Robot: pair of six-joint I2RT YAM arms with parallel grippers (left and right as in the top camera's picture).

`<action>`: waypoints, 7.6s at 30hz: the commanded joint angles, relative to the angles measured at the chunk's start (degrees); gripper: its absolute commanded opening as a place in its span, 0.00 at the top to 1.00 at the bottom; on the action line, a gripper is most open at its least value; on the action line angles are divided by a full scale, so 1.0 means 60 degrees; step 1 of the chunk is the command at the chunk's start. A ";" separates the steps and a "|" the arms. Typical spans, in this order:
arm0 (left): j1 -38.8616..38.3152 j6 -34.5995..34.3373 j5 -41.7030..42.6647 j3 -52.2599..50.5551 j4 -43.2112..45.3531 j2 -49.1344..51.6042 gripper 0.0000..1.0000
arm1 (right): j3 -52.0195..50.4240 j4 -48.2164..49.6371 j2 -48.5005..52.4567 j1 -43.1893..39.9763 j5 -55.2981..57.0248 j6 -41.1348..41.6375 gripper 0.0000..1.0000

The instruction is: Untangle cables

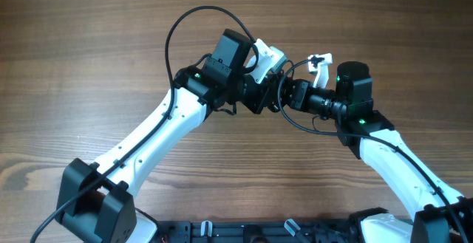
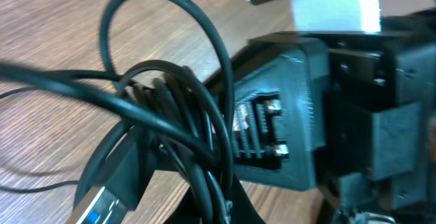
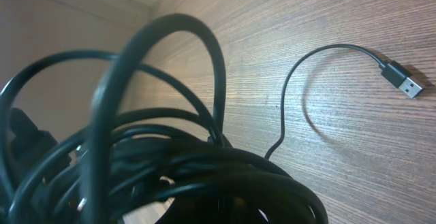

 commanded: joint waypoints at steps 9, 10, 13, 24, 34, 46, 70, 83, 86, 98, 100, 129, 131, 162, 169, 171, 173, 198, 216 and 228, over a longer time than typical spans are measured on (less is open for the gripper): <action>0.0160 0.1005 0.4510 0.0062 -0.0299 -0.0149 0.96 | 0.0102 -0.0124 -0.0015 -0.0124 0.2193 0.0459 0.86; 0.0197 0.1206 0.5009 0.0062 -0.0306 -0.0149 0.96 | 0.0102 -0.0095 -0.0015 -0.0131 0.2269 0.0710 0.86; 0.0200 0.1220 0.5464 0.0062 -0.0350 -0.0149 0.96 | 0.0102 0.0015 -0.0015 -0.0189 0.2503 0.1617 0.83; 0.0667 0.0025 0.2335 0.0062 -0.0550 -0.0149 0.96 | 0.0102 0.0237 -0.0029 -0.0291 0.1005 0.1905 0.41; 0.2594 -0.0907 0.1304 0.0062 -0.0514 -0.0149 0.96 | 0.0102 0.0317 -0.0055 -0.0688 -0.0393 0.1424 0.49; 0.1963 -0.0911 0.2299 0.0062 -0.0499 -0.0146 0.96 | 0.0102 0.0484 -0.0051 0.0295 -0.1093 -0.2149 0.95; 0.1162 -0.3370 -0.0579 0.0062 0.0200 -0.0146 0.96 | 0.0102 0.0412 -0.0047 0.0546 -0.1293 -0.2182 0.96; 0.0470 -0.2459 0.1362 0.0062 0.0251 -0.0149 0.96 | 0.0102 -0.0991 -0.0047 0.0535 0.2951 -0.0943 0.96; 0.0423 -0.1803 0.2579 0.0062 0.0248 -0.0149 0.96 | 0.0102 -0.0470 -0.0047 0.0539 0.2594 -0.0943 0.96; 0.1035 -0.1821 0.0958 0.0062 -0.0084 -0.0149 0.96 | 0.0102 -0.0809 -0.0109 0.0044 0.0903 -0.1359 0.96; 0.1293 -0.1818 0.0867 0.0062 -0.0124 -0.0149 0.96 | 0.0102 -0.0801 -0.0120 -0.0251 0.0095 -0.1443 0.96; 0.0594 0.0219 0.5249 0.0062 0.1173 -0.0149 0.96 | 0.0102 0.0543 -0.0076 -0.0474 -0.2572 -0.0718 0.96; 0.0634 0.0226 0.5136 0.0062 0.1071 -0.0149 0.96 | 0.0102 0.1027 -0.0076 -0.0586 -0.3158 -0.0721 0.96; 0.2881 -1.6509 -0.0801 0.0062 0.0685 -0.0149 0.96 | 0.0084 -0.0838 -0.0084 0.0492 -0.0335 -0.1475 0.43; 0.2881 -1.8870 -0.0798 0.0062 -0.0379 -0.0149 0.96 | 0.0084 -0.0364 0.0004 0.2364 0.3089 -0.1395 0.37; 0.2881 -1.8870 -0.0798 0.0062 -0.0375 -0.0149 0.96 | 0.0084 -0.0029 0.0189 0.2798 0.3967 -0.1071 0.30; 0.2881 -1.8855 -0.0758 0.0062 -0.0375 -0.0149 0.96 | 0.0084 0.0233 0.0419 0.3122 0.4597 -0.0630 0.23; 0.3078 -0.8524 0.3636 0.0062 0.1253 -0.0149 0.96 | 0.0084 0.1934 0.0845 0.0579 -0.1392 0.3909 0.11; 0.2182 -0.8382 0.4947 0.0062 0.1472 -0.0149 0.96 | 0.0084 0.2393 0.0845 0.0579 -0.0831 0.4535 0.27; 0.2131 -0.9151 0.5060 0.0062 0.1719 -0.0149 0.96 | 0.0084 0.2492 0.0845 0.0579 -0.1428 0.7799 0.52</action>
